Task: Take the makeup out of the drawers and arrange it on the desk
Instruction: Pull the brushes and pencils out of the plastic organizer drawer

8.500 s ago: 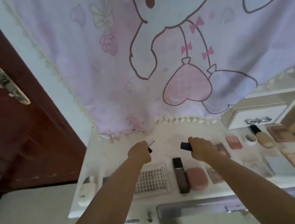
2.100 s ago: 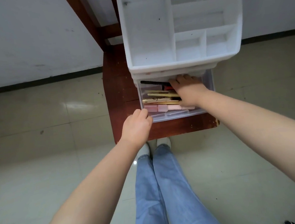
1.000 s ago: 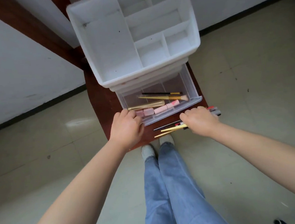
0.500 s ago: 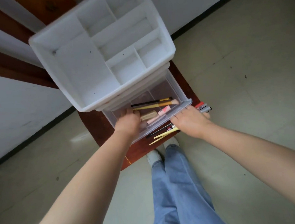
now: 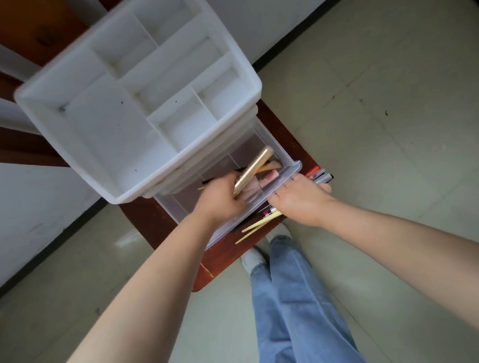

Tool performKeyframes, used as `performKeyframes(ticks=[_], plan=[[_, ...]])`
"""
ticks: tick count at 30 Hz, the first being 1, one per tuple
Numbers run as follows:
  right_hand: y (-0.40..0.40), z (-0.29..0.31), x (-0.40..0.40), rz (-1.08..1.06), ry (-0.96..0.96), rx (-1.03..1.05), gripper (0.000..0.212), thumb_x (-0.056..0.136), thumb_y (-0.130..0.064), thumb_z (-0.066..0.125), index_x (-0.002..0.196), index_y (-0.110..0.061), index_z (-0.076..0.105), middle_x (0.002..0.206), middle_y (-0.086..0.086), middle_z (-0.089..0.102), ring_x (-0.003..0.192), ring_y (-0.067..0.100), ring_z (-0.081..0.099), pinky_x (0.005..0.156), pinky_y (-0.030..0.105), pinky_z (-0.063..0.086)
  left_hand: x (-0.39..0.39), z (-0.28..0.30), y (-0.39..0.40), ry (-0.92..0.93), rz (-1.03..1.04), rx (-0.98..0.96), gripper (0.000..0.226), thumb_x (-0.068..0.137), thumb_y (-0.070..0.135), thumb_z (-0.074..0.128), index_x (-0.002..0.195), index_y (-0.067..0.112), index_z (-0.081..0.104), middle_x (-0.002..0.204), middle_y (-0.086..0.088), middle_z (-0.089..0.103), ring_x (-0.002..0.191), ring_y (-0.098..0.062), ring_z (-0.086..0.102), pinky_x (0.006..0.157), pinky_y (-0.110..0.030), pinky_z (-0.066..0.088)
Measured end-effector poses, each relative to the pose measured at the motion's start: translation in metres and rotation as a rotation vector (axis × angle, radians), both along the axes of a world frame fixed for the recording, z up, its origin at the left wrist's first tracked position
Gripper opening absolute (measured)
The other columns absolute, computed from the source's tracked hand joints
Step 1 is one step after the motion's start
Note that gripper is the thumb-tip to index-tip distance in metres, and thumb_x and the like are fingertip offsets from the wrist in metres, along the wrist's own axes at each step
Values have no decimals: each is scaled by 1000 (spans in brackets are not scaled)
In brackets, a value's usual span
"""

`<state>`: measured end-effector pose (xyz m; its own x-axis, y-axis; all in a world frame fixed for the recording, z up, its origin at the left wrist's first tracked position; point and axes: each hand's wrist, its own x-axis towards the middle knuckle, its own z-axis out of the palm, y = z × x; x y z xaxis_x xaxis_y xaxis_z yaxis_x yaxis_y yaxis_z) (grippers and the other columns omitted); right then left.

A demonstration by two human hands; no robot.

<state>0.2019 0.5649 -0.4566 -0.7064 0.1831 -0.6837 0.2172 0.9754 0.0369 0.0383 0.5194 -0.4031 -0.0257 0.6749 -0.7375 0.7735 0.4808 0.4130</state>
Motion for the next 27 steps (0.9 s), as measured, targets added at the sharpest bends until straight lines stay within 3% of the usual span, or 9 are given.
performKeyframes(ticks=[4, 7, 9, 11, 13, 15, 18, 23, 27], plan=[[-1, 1, 5, 43, 23, 48, 73, 73, 0, 64, 126, 1, 13, 144, 23, 29, 136, 36, 25, 112, 43, 27, 10, -5, 6, 15, -157, -63, 43, 86, 4, 48, 129, 5, 46, 123, -17, 53, 109, -31, 54, 86, -31, 43], [-3, 3, 5, -28, 12, -1, 56, 82, -4, 55, 129, 4, 26, 144, 19, 31, 137, 32, 24, 116, 40, 16, 12, -7, 12, 16, -223, -106, 40, 85, 6, 51, 125, 6, 48, 116, -14, 56, 103, -29, 55, 86, -32, 46], [-5, 7, 3, 15, 65, 44, 54, 69, -1, 67, 118, 1, 44, 131, 19, 49, 127, 30, 42, 112, 41, 30, 12, -5, 18, -4, -233, -185, 33, 84, 9, 53, 117, 6, 52, 103, -9, 55, 93, -24, 54, 80, -30, 47], [-3, 3, 2, -11, 230, 36, 54, 39, -4, 82, 89, -1, 66, 95, 17, 70, 95, 30, 66, 88, 40, 53, 13, 1, 26, -59, -192, -251, 18, 85, 11, 51, 103, 6, 52, 92, -6, 52, 86, -20, 50, 76, -28, 42], [1, 11, -6, -28, 281, 2, 59, 10, -6, 84, 68, -4, 71, 74, 13, 72, 72, 28, 70, 67, 36, 58, 16, 4, 34, -105, -133, -286, 5, 89, 14, 46, 93, 11, 48, 86, -3, 50, 84, -19, 47, 76, -27, 37], [3, 17, -7, -18, 334, 8, 62, 0, -5, 81, 60, -4, 70, 68, 11, 71, 66, 27, 69, 64, 35, 57, 18, 3, 39, -92, -99, -300, 6, 90, 16, 46, 87, 11, 47, 86, -4, 50, 80, -19, 48, 75, -26, 37], [3, 20, -6, -2, 377, -13, 51, 10, -2, 84, 59, -2, 69, 66, 12, 71, 64, 27, 70, 62, 38, 58, 18, -2, 41, -91, -74, -357, 12, 86, 11, 51, 76, 15, 45, 75, 0, 47, 66, -11, 45, 69, -25, 38], [3, 5, -3, 43, 167, -38, 48, 67, 11, 60, 113, 1, 53, 121, 24, 57, 112, 36, 55, 97, 49, 42, 14, -2, 40, -146, -45, -365, 24, 83, 7, 55, 65, 17, 43, 68, 1, 46, 61, -10, 46, 55, -19, 39], [5, 6, 0, 13, 94, -97, 50, 66, 13, 59, 112, -2, 47, 115, 16, 60, 103, 30, 59, 89, 42, 47, 10, 0, 37, -183, -5, -328, 21, 81, 4, 60, 71, 17, 46, 70, 2, 47, 65, -11, 49, 62, -22, 44]])
